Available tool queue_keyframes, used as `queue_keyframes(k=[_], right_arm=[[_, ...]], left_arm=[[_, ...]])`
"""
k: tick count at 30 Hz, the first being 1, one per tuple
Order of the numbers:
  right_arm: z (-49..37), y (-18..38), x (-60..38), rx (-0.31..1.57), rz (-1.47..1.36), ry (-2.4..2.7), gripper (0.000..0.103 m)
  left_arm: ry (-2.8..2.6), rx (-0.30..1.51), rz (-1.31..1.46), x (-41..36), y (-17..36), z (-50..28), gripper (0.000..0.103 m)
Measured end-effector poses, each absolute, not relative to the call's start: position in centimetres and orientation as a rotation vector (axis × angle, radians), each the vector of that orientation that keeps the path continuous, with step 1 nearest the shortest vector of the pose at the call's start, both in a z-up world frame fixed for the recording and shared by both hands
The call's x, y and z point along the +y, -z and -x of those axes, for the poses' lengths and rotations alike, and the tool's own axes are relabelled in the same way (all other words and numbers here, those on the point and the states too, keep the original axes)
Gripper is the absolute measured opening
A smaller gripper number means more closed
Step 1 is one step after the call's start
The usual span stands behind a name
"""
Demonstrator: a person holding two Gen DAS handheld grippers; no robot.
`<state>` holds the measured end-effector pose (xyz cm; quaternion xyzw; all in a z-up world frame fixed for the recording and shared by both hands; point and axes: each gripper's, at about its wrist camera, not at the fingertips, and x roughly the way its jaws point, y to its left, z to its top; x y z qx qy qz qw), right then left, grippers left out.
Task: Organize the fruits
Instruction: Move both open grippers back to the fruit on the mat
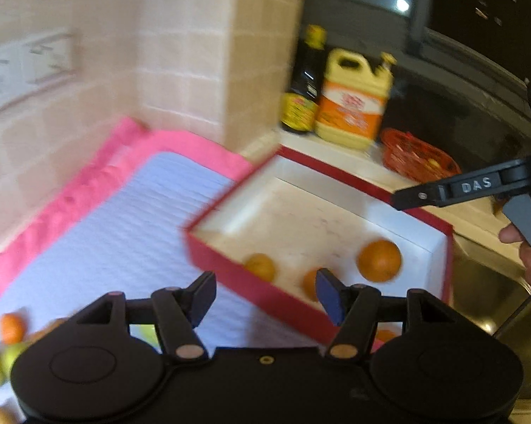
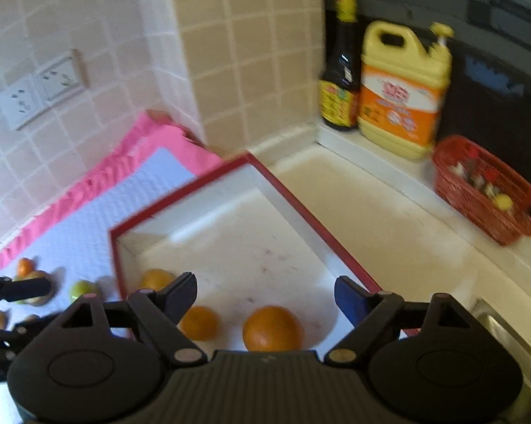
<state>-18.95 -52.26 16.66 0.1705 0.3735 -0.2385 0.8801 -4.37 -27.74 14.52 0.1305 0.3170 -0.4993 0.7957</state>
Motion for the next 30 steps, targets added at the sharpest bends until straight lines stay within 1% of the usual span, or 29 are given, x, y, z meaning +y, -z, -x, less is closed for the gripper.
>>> queue_keyframes(k=[1, 10, 16, 23, 30], right_arm=[[18.7, -17.2, -51.8, 0.767, -0.341, 0.485, 0.087], [15.6, -22.4, -46.7, 0.653, -0.288, 0.338, 0.087], [12.9, -23.6, -42.7, 0.622, -0.279, 0.213, 0.087], [8.6, -23.3, -37.6, 0.643, -0.257, 0.099, 0.087], [4.9, -21.1, -32.1, 0.717, -0.184, 0.03, 0.087]], left_arm=[[1.042, 0.67, -0.264, -26.4, -15.0, 4.1, 0.079], [0.733, 0.562, -0.156, -12.8, -19.4, 1.1, 0.08], [0.522, 0.524, -0.114, -4.4, -21.0, 0.6, 0.081], [0.39, 0.544, -0.103, 2.2, -20.5, 0.5, 0.081], [0.342, 0.55, -0.236, 4.2, -17.7, 0.1, 0.081]])
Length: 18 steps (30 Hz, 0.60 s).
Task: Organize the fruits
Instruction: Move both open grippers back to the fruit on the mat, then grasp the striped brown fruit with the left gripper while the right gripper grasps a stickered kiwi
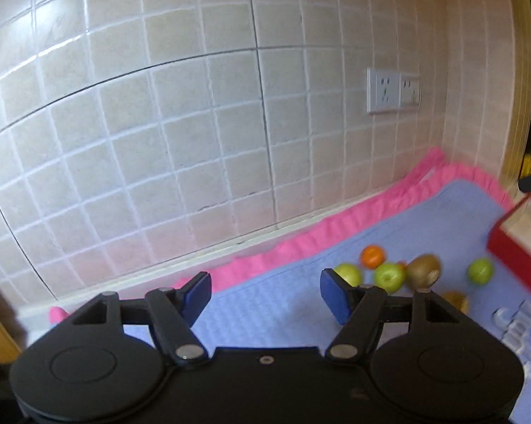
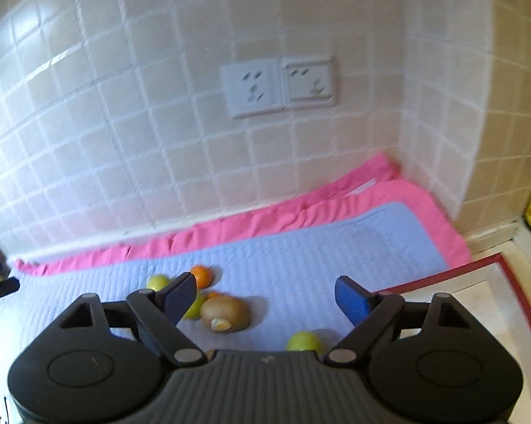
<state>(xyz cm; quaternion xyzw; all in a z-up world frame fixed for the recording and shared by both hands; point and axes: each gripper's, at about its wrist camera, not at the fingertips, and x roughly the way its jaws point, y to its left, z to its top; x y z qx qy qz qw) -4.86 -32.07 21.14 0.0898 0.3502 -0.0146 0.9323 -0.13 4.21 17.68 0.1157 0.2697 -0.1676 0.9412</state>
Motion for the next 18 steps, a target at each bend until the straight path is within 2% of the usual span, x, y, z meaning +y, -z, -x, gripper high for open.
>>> queue_keyframes(k=[8, 15, 18], right_arm=[[1.9, -15.8, -28.1, 0.876, -0.149, 0.016, 0.087], [0.3, -9.7, -27.2, 1.04, -0.255, 0.01, 0.086], [-0.2, -7.8, -27.1, 1.085, -0.3, 0.032, 0.078]], left_arm=[[0.5, 0.704, -0.226, 2.7, -11.7, -4.1, 0.081], [0.597, 0.834, -0.243, -0.6, -6.9, -8.1, 0.081], [0.644, 0.865, -0.229, -1.5, -5.7, -9.0, 0.081]])
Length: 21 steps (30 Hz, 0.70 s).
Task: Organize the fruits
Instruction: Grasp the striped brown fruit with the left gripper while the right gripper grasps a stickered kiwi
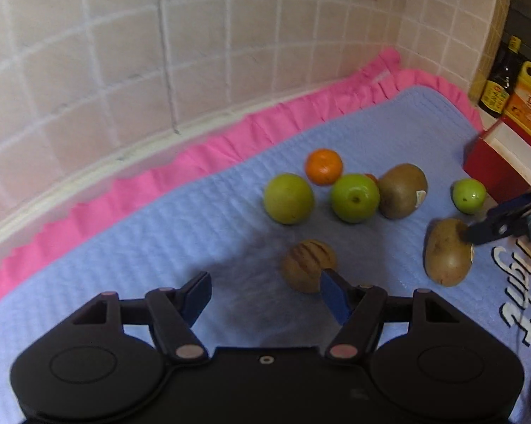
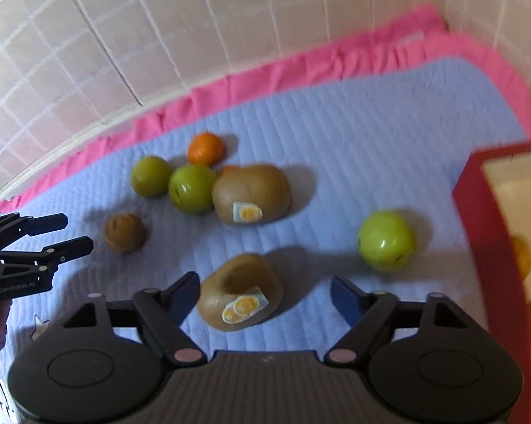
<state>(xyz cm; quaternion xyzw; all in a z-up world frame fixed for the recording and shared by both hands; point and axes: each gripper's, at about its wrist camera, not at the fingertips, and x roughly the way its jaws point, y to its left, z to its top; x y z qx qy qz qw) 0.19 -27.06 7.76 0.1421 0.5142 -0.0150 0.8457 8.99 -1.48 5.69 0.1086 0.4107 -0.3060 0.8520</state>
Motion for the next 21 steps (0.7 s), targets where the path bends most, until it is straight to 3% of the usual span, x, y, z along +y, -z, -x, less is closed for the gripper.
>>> queue_keyframes(k=[10, 12, 15, 17, 19, 21], right_arm=[[-0.7, -5.3, -26.8, 1.143, -0.444, -0.002, 0.076], [-0.9, -5.0, -26.8, 1.149, -0.468, -0.007, 0.076], [-1.2, -4.6, -26.9, 1.15, -0.499, -0.001, 0.076], [-1.2, -4.5, -27.0, 1.145, -0.503, 0.006, 0.073], [-1.4, -4.4, -27.0, 1.148, -0.498, 0.01, 0.073], [-1.4, -4.5, -26.9, 1.148, -0.49, 0.009, 0.073]], left_arm=[[0.747, 0.934, -0.178, -3.6, -3.8, -10.8, 0.081], [0.76, 0.943, -0.178, -4.1, -3.7, -11.0, 0.074], [0.771, 0.945, -0.194, -4.7, -3.6, -10.8, 0.074], [0.775, 0.941, -0.204, -5.1, -3.5, -10.6, 0.067], [0.764, 0.935, -0.233, -5.5, -3.3, -10.4, 0.054], [0.743, 0.937, -0.255, -5.7, -3.1, -10.5, 0.051]])
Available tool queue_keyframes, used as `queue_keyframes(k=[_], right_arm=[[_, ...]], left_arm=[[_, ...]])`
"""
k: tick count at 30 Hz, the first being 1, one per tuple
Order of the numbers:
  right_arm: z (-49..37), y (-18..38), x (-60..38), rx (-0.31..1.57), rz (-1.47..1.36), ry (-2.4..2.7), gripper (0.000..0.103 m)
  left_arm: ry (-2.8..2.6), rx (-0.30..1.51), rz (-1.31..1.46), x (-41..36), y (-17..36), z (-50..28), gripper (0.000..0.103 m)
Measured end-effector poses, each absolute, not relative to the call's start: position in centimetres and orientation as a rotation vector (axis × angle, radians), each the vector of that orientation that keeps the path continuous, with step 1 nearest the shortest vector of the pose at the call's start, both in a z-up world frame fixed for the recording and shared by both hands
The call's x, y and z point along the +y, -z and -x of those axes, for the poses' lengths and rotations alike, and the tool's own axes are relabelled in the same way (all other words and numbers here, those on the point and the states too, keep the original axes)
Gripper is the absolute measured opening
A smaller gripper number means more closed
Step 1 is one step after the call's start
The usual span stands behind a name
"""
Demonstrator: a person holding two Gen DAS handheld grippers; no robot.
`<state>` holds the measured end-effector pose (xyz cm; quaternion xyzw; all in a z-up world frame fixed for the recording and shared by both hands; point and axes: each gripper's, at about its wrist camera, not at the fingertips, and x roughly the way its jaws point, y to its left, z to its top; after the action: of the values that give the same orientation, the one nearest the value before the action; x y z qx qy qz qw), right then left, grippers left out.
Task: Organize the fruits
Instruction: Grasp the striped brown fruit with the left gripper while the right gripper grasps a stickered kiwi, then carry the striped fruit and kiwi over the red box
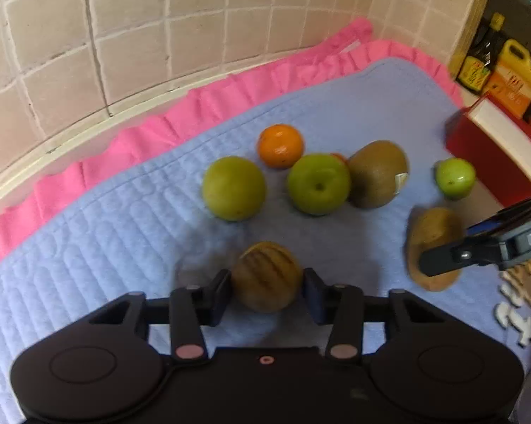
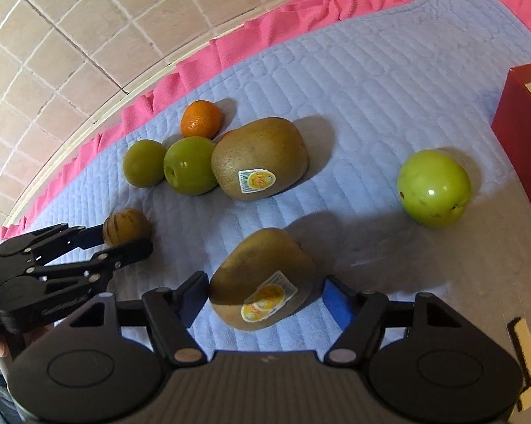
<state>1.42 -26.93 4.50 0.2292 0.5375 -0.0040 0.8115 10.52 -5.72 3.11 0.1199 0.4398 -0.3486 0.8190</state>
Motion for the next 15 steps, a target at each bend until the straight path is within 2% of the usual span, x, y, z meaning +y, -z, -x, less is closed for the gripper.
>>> queue_keyframes(k=[1, 8, 11, 15], right_arm=[[-1.46, -4.52, -26.88, 1.149, -0.487, 0.01, 0.073], [-1.53, -4.35, -26.84, 1.146, -0.488, 0.016, 0.072], [-1.43, -4.37, -26.86, 1.143, -0.491, 0.014, 0.067], [-1.29, -4.49, -26.7, 1.133, -0.492, 0.012, 0.066]], left_arm=[[0.741, 0.932, -0.255, -5.74, -3.11, -10.47, 0.048], [0.728, 0.905, -0.28, -5.92, -3.19, -9.97, 0.047], [0.724, 0.898, -0.291, -6.02, -3.23, -9.85, 0.046], [0.719, 0.89, -0.277, -5.85, -3.42, -9.73, 0.046]])
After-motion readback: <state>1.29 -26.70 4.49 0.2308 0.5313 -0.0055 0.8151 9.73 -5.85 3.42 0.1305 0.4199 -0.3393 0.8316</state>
